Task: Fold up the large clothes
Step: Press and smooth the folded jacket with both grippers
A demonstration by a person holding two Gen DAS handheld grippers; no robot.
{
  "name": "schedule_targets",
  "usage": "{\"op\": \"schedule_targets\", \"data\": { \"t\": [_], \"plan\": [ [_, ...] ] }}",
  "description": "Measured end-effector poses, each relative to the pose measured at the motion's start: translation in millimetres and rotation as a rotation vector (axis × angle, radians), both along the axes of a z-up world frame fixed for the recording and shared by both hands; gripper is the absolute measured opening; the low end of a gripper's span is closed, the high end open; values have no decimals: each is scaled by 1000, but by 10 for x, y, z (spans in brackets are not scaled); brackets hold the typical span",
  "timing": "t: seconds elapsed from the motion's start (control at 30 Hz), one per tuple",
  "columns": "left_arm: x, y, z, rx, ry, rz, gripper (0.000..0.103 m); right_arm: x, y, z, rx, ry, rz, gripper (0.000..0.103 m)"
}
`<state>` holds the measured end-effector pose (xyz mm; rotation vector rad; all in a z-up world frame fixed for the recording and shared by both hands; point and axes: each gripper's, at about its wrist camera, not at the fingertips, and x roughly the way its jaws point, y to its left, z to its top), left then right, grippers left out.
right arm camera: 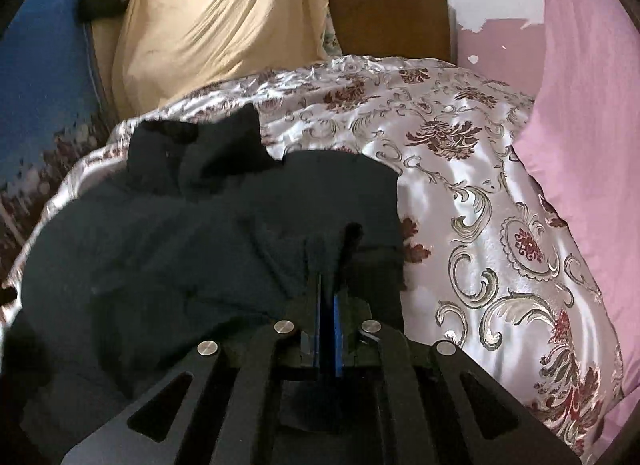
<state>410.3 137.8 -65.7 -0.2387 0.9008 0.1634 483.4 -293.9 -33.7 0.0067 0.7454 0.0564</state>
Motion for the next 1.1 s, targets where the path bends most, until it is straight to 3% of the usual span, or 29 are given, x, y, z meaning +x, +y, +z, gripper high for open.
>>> {"op": "schedule_targets", "data": {
  "t": [0.1, 0.2, 0.27, 0.33, 0.4, 0.5, 0.6, 0.7, 0.97, 1.1],
  "plan": [
    [16, -24, -95, -8, 17, 0, 103, -27, -7, 5, -12, 3, 10, 10],
    [12, -8, -88, -17, 17, 4, 103, -52, -14, 68, -30, 9, 12, 24],
    [-10, -8, -7, -5, -15, 8, 103, -132, 24, 187, -76, -32, 19, 53],
    [-28, -41, 124, 18, -62, 2, 103, -257, 97, 346, -98, -97, 43, 70],
    [11, -88, 236, 24, -98, -25, 103, -319, 197, 468, -106, -132, 85, 72],
    [173, -210, 293, 52, -87, -71, 103, -290, 419, 477, -110, -101, 173, 75],
    [362, -331, 199, 129, -43, -91, 103, -194, 609, 309, -107, -33, 231, 75],
    [453, -377, 75, 140, -15, -90, 103, -76, 700, 48, -142, 33, 233, 75],
    [450, -282, -200, 19, -25, -94, 103, 19, 697, -288, -140, 56, 199, 86],
    [437, -300, -259, 14, -43, -94, 103, 43, 719, -366, -149, 46, 191, 88]
  ]
}}
